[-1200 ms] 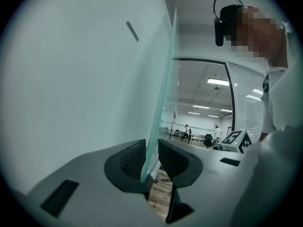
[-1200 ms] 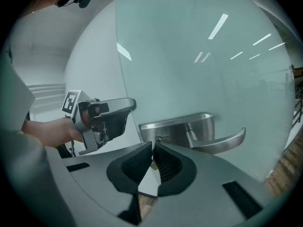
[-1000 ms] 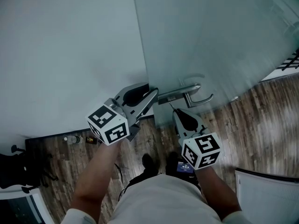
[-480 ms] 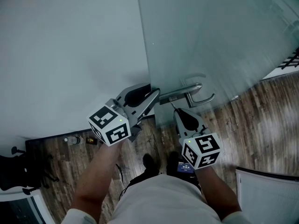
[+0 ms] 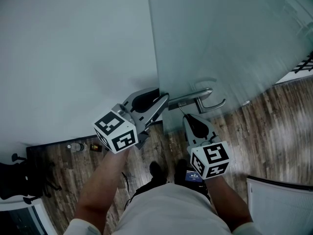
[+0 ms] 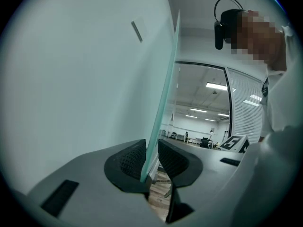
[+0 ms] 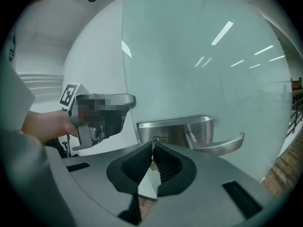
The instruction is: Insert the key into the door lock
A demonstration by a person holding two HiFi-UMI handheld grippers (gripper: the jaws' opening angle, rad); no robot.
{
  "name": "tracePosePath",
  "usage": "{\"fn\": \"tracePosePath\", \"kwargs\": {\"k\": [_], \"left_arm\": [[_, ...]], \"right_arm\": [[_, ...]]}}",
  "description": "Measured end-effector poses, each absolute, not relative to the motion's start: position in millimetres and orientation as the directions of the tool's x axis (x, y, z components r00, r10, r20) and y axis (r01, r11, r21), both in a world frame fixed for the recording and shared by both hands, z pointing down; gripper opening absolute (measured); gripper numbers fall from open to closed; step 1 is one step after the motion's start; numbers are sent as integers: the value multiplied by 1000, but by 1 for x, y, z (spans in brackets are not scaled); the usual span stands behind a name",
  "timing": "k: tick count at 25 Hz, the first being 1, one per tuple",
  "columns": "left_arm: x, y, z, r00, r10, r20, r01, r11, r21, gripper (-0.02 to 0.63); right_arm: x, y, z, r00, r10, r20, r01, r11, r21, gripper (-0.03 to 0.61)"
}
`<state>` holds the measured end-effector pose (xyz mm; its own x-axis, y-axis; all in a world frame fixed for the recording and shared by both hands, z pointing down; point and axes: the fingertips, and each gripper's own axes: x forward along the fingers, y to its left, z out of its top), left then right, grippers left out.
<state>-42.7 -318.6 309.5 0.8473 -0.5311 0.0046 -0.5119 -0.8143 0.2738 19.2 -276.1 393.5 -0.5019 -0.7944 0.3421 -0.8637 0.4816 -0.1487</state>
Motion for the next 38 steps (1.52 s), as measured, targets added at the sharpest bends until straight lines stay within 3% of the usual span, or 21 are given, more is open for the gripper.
{"fn": "tracePosePath", "kwargs": {"k": [19, 26, 38], "left_arm": [[-43, -318, 309, 847, -532, -9, -507, -813, 286, 97], [-43, -319, 310, 847, -532, -11, -506, -813, 287, 97], [-43, -318, 307, 848, -530, -13, -502, -811, 302, 97]], "right_arm": [[18, -276, 392, -495, -801, 336, -866, 488, -109, 23], [13, -276, 392, -467, -817, 339, -869, 495, -3, 23], [9, -285, 400, -459, -818, 345, -877, 479, -30, 23]]}}
